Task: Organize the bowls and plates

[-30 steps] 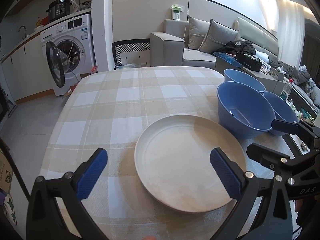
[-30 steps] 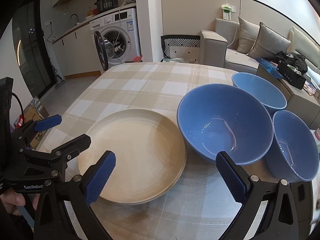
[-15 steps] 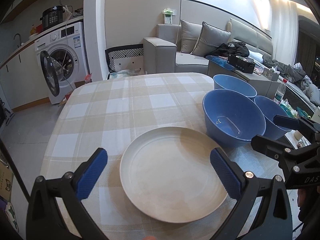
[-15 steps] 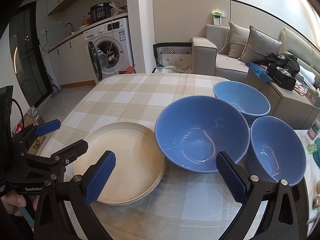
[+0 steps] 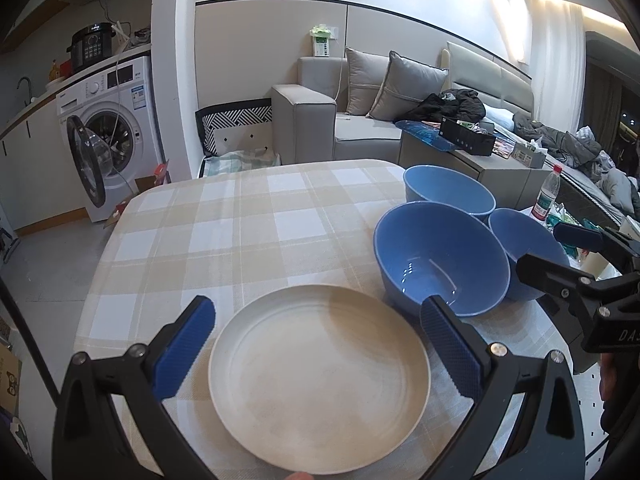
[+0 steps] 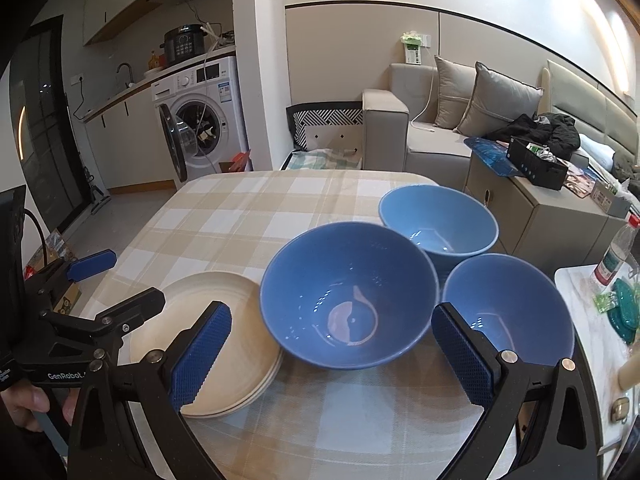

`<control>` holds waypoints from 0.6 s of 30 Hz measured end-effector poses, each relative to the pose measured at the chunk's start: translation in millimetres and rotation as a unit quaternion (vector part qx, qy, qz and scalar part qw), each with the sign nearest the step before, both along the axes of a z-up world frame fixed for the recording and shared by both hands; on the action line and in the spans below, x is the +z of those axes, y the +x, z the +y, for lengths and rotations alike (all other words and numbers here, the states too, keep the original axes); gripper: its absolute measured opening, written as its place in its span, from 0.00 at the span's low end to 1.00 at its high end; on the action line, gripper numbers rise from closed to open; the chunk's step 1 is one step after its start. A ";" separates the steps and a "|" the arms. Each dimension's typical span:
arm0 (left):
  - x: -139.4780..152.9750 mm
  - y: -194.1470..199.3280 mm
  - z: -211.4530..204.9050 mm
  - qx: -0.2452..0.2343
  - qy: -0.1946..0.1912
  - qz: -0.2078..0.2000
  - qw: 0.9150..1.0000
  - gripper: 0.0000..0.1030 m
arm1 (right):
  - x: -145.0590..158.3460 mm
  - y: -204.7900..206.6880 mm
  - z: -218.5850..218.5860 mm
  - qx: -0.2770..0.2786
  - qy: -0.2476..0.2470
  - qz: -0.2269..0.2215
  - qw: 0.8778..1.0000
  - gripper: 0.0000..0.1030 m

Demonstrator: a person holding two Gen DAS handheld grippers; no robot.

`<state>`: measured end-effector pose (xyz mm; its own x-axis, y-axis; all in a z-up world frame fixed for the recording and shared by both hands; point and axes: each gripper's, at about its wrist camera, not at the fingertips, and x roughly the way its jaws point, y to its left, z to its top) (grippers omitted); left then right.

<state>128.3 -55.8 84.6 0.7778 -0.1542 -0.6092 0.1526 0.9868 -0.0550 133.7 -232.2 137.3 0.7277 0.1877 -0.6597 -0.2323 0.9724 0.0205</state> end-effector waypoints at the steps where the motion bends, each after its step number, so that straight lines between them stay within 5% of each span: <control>1: 2.0 0.9 -2.6 -0.002 0.001 -0.002 1.000 1.00 | 2.4 0.1 -2.5 -0.001 -0.001 -0.002 1.000 0.99; 18: 25.1 31.0 -41.2 -0.038 0.007 -0.015 0.999 1.00 | 28.9 22.5 -47.1 -0.019 0.002 -0.014 1.000 0.99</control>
<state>159.3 -97.0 109.7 0.7817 -0.2055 -0.5889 0.2287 0.9728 -0.0359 156.1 -279.3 166.2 0.7523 0.1620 -0.6386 -0.1949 0.9806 0.0192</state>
